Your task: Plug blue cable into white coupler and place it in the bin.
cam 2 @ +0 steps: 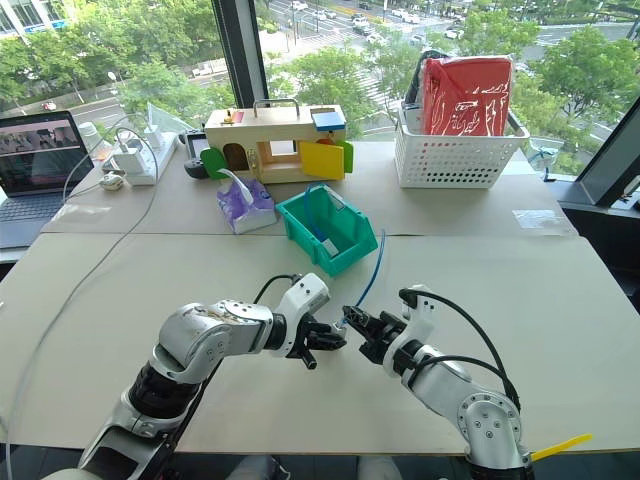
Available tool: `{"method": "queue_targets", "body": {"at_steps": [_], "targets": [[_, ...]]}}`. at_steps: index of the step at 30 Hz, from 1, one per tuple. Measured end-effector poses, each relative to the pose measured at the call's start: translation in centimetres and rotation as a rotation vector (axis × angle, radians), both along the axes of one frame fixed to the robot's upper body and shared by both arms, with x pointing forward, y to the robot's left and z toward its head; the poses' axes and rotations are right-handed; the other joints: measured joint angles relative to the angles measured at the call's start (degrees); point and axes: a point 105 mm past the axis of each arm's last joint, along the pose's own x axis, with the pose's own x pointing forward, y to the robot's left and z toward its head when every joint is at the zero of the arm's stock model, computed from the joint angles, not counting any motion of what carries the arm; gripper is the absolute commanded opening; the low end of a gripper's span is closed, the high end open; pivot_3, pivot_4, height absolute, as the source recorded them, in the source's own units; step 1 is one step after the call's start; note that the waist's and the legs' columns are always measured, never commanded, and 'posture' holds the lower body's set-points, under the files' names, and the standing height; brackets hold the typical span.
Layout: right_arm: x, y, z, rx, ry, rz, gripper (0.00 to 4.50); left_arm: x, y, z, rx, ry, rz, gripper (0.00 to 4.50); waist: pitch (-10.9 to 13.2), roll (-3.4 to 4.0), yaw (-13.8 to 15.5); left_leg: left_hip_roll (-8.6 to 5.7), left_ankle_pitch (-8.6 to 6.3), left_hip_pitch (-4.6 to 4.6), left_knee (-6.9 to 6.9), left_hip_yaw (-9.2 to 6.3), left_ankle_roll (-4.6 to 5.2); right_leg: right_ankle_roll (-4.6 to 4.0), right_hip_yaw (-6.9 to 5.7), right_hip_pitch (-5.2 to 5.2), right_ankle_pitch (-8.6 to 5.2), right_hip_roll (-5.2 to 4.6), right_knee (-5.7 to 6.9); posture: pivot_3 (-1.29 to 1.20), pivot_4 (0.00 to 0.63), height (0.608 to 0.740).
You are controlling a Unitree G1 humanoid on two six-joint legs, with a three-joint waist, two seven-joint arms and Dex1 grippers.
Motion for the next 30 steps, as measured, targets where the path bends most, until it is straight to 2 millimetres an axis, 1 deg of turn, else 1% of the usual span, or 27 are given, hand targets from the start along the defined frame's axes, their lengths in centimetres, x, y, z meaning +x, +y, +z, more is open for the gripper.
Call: {"method": "queue_targets", "body": {"at_steps": [5,11,20,30], "targets": [[0.0,0.0,0.1,-0.033,-0.023,0.009,0.0,0.0,-0.1,0.0,-0.001,0.0,-0.001,0.64,0.0,0.0,0.0,0.0,0.0,0.01,0.0,0.0,0.0,0.0,0.0,0.01,0.0,0.0,0.0,0.0,0.15,0.74],[-0.2,0.3,0.3,-0.123,-0.078,0.054,0.0,-0.2,-0.4,0.0,-0.011,0.012,-0.009,0.64,0.0,-0.01,0.2,-0.01,0.0,0.0,0.01,0.0,0.0,0.01,0.0,0.02,0.0,0.0,-0.01,0.0,0.15,0.74],[-0.7,0.2,0.0,-0.165,-0.095,0.04,0.0,-0.7,-0.7,0.1,-0.05,0.128,0.022,0.64,0.0,-0.03,0.4,-0.01,0.0,0.0,0.01,0.0,0.0,0.01,0.0,0.01,-0.01,0.0,-0.02,0.0,0.15,0.74],[-1.2,0.6,0.1,-0.271,-0.159,0.066,0.0,-0.9,-0.6,0.2,-0.023,0.152,0.016,0.64,-0.1,-0.04,0.4,-0.01,0.0,0.02,0.0,0.0,0.0,0.02,0.0,0.02,-0.01,0.0,-0.02,0.0,0.15,0.74]]}}
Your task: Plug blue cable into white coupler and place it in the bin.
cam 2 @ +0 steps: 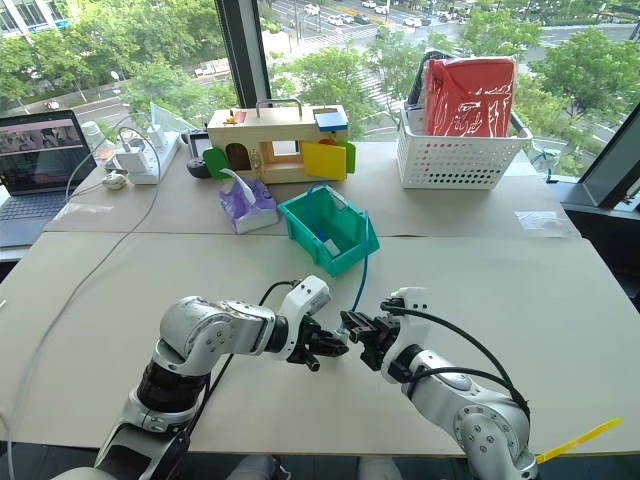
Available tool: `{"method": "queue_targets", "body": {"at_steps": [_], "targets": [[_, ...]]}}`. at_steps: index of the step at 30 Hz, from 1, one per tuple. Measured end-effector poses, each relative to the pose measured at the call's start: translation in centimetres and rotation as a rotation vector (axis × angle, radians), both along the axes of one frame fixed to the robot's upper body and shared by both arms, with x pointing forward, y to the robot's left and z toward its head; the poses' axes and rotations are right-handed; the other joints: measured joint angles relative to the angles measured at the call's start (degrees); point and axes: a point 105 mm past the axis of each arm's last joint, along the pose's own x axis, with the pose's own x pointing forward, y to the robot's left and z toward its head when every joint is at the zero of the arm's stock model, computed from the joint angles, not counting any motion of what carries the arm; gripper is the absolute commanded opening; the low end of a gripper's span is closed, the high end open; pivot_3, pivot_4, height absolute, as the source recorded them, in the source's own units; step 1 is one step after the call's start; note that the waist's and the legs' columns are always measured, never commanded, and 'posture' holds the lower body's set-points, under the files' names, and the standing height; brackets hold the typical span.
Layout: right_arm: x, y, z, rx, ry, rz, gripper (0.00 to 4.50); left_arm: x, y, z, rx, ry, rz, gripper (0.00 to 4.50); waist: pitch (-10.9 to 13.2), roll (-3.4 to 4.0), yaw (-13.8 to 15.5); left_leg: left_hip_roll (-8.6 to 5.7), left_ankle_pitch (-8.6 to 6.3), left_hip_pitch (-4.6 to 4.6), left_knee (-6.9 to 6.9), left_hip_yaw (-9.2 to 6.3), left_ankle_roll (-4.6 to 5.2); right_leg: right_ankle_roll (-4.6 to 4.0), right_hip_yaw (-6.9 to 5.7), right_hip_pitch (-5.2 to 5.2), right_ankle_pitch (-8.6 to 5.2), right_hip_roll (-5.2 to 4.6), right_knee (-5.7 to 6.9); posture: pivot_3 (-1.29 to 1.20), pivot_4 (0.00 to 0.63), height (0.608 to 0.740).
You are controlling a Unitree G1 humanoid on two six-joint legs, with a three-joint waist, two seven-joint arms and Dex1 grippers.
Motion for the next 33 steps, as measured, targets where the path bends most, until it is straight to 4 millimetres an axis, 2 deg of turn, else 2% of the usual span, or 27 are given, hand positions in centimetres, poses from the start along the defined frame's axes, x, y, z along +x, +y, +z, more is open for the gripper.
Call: {"method": "queue_targets", "body": {"at_steps": [13,17,21,33], "targets": [[-0.8,0.0,-0.1,-0.127,-0.06,0.062,0.0,-0.5,-0.2,-0.3,0.043,-0.004,-0.049,0.64,-0.5,-0.05,0.2,0.0,-0.01,0.1,-0.02,0.0,0.01,0.05,0.0,0.1,-0.04,0.0,-0.05,0.0,0.15,0.74],[-0.9,0.0,-0.2,-0.132,-0.059,0.068,0.0,-0.6,-0.2,-0.4,0.059,-0.009,-0.061,0.64,-0.7,-0.06,0.2,0.0,-0.01,0.26,-0.06,0.0,0.02,0.07,0.0,0.28,-0.05,0.0,-0.11,0.0,0.15,0.74],[-1.4,0.0,-0.5,-0.131,-0.052,0.064,0.0,-0.9,-0.3,-0.6,0.08,-0.016,-0.084,0.64,-0.8,-0.1,0.3,0.01,-0.08,0.62,-0.11,0.0,0.1,0.44,-0.02,0.73,-0.29,0.0,-0.32,0.0,0.15,0.74],[-3.4,0.2,-1.0,-0.123,-0.023,0.012,0.0,-2.1,-0.1,-1.1,0.125,-0.039,-0.147,0.64,-1.3,-0.09,0.4,0.01,-0.12,0.7,-0.15,0.01,0.14,0.46,-0.01,0.8,-0.37,0.0,-0.36,0.0,0.15,0.74]]}}
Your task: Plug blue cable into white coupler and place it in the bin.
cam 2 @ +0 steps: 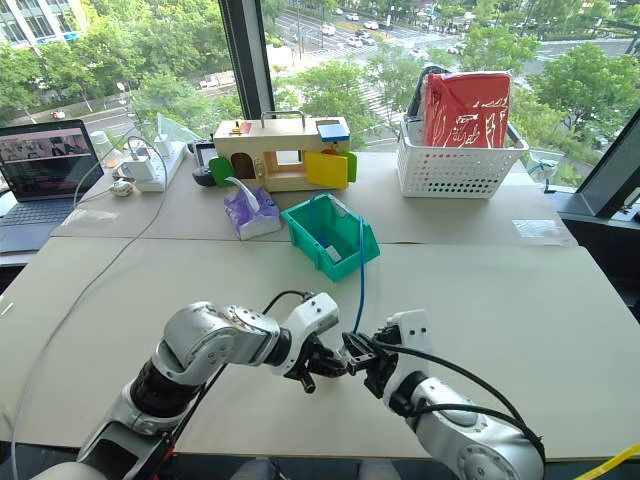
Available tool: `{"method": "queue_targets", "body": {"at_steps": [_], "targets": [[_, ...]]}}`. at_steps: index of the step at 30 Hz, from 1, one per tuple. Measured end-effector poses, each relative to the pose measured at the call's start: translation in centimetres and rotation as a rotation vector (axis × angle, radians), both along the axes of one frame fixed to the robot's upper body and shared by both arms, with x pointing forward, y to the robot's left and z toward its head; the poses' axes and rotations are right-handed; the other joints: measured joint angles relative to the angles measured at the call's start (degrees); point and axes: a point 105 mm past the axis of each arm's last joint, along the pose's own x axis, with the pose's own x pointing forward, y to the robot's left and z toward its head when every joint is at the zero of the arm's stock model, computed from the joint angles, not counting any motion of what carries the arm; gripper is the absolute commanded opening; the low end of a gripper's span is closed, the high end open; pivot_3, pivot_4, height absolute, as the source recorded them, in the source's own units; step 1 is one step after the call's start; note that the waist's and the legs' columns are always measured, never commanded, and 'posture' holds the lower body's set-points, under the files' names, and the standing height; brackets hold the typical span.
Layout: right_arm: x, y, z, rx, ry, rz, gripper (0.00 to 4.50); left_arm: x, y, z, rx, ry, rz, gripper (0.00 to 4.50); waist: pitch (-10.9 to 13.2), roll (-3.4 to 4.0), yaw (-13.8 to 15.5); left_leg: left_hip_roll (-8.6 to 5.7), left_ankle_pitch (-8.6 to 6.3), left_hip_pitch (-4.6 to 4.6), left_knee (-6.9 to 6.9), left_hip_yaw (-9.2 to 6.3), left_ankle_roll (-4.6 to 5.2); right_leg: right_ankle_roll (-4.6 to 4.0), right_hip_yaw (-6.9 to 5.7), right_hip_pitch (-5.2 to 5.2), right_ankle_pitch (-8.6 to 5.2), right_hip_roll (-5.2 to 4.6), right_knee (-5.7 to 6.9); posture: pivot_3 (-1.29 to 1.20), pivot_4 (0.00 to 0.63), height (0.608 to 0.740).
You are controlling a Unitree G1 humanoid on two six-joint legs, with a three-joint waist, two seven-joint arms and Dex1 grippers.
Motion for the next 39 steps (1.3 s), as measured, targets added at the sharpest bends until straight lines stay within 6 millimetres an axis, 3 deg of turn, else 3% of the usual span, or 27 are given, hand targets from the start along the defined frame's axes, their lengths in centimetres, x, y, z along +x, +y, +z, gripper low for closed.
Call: {"method": "queue_targets", "body": {"at_steps": [7,20,39], "targets": [[-0.6,0.3,0.0,-0.035,-0.008,-0.013,0.0,-0.4,0.0,-0.1,0.009,-0.004,-0.028,0.64,-0.1,-0.03,0.0,0.0,-0.02,0.02,-0.01,0.0,0.02,0.01,0.0,0.03,-0.03,0.0,-0.03,0.0,0.15,0.74],[-1.2,-0.1,-0.8,0.132,0.104,-0.071,0.0,-0.9,-0.2,-0.4,0.018,-0.004,-0.051,0.64,-0.5,-0.16,0.1,0.01,-0.16,0.08,-0.03,0.01,0.25,0.01,0.0,0.11,-0.09,0.0,-0.12,0.0,0.15,0.74],[-0.3,0.5,-0.8,-0.025,0.05,0.084,0.0,-1.0,-0.1,-0.8,0.025,0.001,-0.041,0.64,-1.3,-0.46,0.0,0.04,-0.22,0.23,-0.12,0.03,0.36,0.01,-0.02,0.29,-0.11,0.01,-0.5,0.0,0.15,0.74]]}}
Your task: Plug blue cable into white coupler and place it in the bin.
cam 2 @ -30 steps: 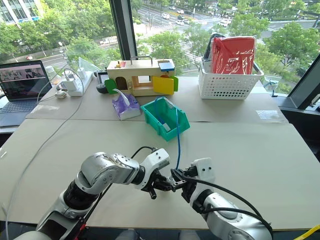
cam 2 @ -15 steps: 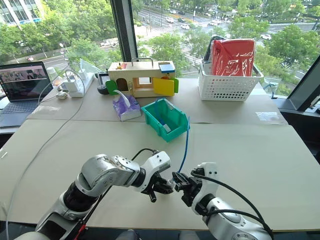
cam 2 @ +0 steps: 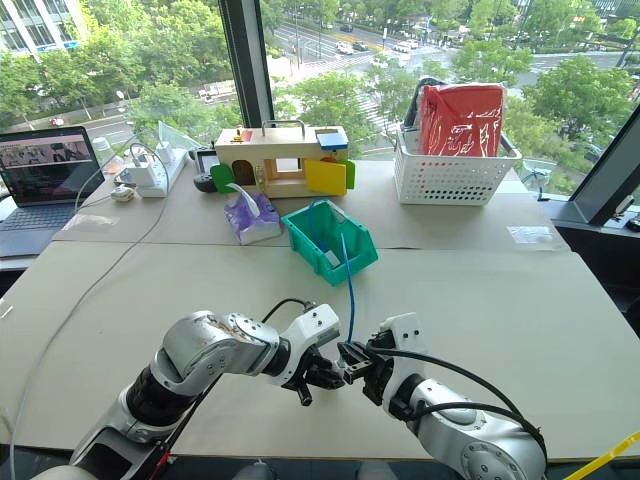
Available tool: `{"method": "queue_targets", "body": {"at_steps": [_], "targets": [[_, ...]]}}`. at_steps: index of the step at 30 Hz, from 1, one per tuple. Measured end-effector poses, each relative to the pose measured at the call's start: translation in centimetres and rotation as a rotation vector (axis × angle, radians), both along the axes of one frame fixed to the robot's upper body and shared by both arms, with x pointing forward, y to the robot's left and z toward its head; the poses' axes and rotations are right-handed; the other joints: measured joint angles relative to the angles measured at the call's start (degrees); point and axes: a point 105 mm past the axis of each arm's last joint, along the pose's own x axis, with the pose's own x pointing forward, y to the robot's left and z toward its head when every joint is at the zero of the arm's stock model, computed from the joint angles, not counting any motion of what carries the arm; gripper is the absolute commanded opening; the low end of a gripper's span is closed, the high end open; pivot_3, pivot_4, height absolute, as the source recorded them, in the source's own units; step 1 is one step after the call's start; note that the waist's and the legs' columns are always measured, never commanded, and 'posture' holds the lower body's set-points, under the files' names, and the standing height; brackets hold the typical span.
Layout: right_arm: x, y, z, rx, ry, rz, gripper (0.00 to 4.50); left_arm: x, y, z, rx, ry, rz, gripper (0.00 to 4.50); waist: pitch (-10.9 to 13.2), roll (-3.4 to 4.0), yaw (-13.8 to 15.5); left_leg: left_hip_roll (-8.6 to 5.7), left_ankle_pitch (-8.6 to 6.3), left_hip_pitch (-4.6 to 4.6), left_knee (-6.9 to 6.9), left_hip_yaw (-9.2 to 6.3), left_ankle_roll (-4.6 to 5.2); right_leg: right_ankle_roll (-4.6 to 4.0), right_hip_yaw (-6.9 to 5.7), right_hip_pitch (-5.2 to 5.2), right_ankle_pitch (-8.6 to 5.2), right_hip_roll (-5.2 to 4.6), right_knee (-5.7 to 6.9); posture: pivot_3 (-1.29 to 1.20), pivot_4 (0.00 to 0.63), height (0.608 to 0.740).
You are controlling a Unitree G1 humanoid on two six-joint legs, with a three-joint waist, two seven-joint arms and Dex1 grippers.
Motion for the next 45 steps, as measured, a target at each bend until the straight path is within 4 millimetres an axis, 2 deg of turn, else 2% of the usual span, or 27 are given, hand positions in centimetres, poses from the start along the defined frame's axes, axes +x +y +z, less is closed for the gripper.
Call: {"method": "queue_targets", "body": {"at_steps": [8,15,25,28,29,30,33,35,40,45], "targets": [[-0.3,0.1,-0.2,-0.027,-0.012,-0.02,0.0,-0.1,0.0,-0.2,0.002,0.004,0.004,0.64,-0.3,-0.02,0.1,0.01,-0.04,0.09,-0.11,0.01,0.05,0.0,0.0,0.08,-0.01,0.0,-0.11,0.0,0.15,0.74],[-1.2,-0.2,-1.1,0.183,0.108,-0.173,0.0,-0.6,0.0,-0.5,0.005,0.024,-0.009,0.64,-0.7,-0.1,0.3,0.03,-0.11,0.37,-0.57,0.01,0.12,-0.07,-0.01,0.25,-0.19,-0.01,-0.26,0.0,0.15,0.74],[-1.0,-0.8,-1.0,0.26,0.154,-0.262,0.0,-0.6,-0.1,-0.2,-0.004,0.014,-0.013,0.64,-0.5,0.11,0.3,0.02,-0.09,0.27,-0.68,0.02,0.09,-0.12,0.0,0.09,-0.23,-0.01,-0.27,0.0,0.15,0.74],[0.3,-1.5,0.1,0.346,0.153,-0.303,0.0,0.1,-0.1,0.3,-0.008,-0.03,-0.03,0.64,0.0,0.22,0.3,0.01,0.06,-0.14,-0.59,0.0,-0.1,-0.1,0.01,-0.26,-0.08,0.0,-0.2,0.0,0.15,0.74],[1.2,-2.2,0.8,0.387,0.142,-0.351,0.0,0.6,-0.2,0.9,-0.028,-0.067,-0.043,0.64,0.4,0.32,0.3,0.0,0.14,-0.29,-0.56,0.0,-0.16,-0.08,0.03,-0.39,0.02,0.0,-0.2,0.0,0.15,0.74],[2.2,-3.9,1.5,0.418,0.126,-0.435,0.0,0.9,-0.4,1.6,-0.059,-0.104,-0.068,0.64,0.6,0.43,0.4,-0.03,0.19,-0.41,-0.53,-0.01,-0.21,-0.05,0.04,-0.42,0.05,-0.01,-0.21,0.0,0.15,0.74],[3.6,-6.5,4.1,0.487,0.048,-0.542,0.0,1.3,-0.8,2.3,-0.119,-0.166,-0.124,0.64,0.9,0.55,0.5,-0.03,0.17,-0.47,-0.57,-0.01,-0.19,-0.07,0.04,-0.45,0.04,-0.01,-0.26,0.0,0.15,0.74],[4.0,-7.0,5.1,0.513,0.032,-0.559,0.0,1.7,-1.1,2.4,-0.157,-0.189,-0.155,0.64,1.1,0.65,0.3,-0.04,0.14,-0.53,-0.65,-0.01,-0.13,-0.36,0.04,-0.56,0.12,-0.01,-0.23,0.0,0.15,0.74],[4.4,-7.3,6.2,0.525,0.014,-0.574,0.0,2.7,-2.2,3.2,-0.341,-0.303,-0.22,0.64,1.2,0.73,0.3,-0.05,0.12,-0.63,-0.66,-0.01,-0.08,-0.45,0.04,-0.64,0.09,-0.02,-0.2,0.0,0.15,0.74],[4.5,-7.7,6.4,0.526,0.011,-0.593,0.0,4.0,-1.6,1.3,-0.387,-0.404,-0.196,0.64,1.2,0.75,0.2,-0.05,0.12,-0.59,-0.6,-0.01,-0.08,-0.46,0.04,-0.62,0.09,-0.02,-0.13,0.0,0.15,0.74]]}}
